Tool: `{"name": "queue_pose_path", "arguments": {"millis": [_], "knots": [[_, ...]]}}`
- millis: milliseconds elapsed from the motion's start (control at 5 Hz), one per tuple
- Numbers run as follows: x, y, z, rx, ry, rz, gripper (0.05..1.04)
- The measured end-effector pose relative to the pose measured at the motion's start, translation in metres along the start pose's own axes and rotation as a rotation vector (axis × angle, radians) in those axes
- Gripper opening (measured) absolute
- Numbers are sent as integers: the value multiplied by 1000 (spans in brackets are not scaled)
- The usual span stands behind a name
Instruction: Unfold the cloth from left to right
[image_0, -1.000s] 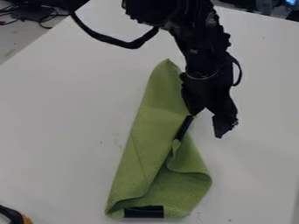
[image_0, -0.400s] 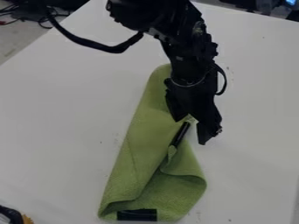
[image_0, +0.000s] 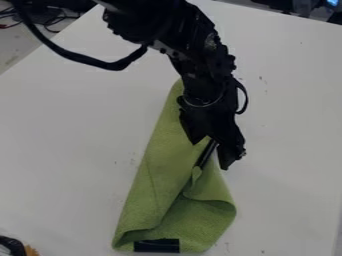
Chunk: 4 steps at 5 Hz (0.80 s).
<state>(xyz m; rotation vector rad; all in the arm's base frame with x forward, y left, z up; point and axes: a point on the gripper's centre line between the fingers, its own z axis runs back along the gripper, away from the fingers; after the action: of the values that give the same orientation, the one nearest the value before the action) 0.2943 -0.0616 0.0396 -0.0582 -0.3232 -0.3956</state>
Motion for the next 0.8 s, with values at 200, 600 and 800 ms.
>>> {"name": "queue_pose_path", "arguments": {"millis": [200, 600, 800], "knots": [[-3, -1, -3, -11, -13, -2, 948], [-1, -1, -2, -16, -3, -9, 362], [0, -2, -6, -27, 5, -12, 149]]}}
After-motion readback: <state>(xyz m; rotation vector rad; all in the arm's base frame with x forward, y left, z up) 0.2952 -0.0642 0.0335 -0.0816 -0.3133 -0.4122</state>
